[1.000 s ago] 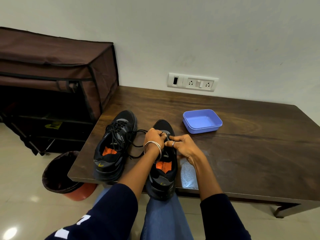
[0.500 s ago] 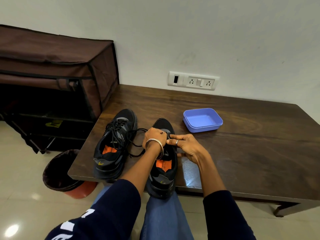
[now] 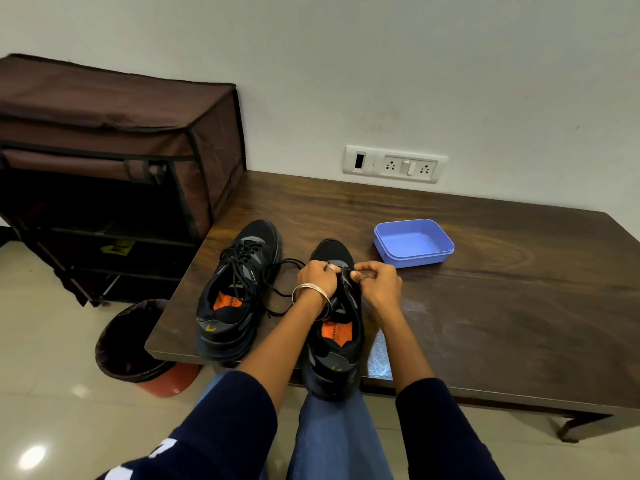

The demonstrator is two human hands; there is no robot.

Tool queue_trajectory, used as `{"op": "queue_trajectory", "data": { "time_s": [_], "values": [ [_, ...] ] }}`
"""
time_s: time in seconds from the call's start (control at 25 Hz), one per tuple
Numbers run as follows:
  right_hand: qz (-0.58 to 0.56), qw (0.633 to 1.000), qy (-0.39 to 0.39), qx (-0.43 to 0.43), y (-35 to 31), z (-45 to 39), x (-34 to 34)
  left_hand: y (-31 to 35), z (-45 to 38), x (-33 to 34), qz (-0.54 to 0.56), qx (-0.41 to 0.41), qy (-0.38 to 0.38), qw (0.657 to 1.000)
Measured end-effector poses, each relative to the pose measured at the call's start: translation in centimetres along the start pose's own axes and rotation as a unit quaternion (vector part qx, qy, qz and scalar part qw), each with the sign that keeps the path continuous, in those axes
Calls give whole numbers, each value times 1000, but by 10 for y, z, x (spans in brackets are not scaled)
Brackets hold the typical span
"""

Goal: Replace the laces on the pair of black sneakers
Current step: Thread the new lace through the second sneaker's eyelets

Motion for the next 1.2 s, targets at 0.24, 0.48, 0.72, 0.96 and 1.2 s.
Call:
{"op": "queue_trajectory", "data": {
  "time_s": [0.24, 0.48, 0.72, 0.96, 1.2],
  "values": [
    [85, 995, 48, -21, -13, 0, 10, -19, 8, 0, 209, -2, -21, 978],
    [-2, 997, 70, -40, -28, -4, -2, -17, 8, -8, 276, 22, -1, 961],
    [-142, 970, 102, -169, -89, -4, -51, 12, 6, -47, 306, 75, 55, 948],
    [80, 959, -50, -268, -128, 5, -31, 85, 25, -47, 392, 134, -100, 905],
    [151, 947, -60, -278, -126, 10, -32, 89, 29, -40, 263, 175, -164, 934]
  ]
}}
Point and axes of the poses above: each hand's wrist, its own z-axis away from the middle knuckle, its own x-axis out of the palm, y = z × x, the point moved 9 cm from there along -z, towards the middle knuckle
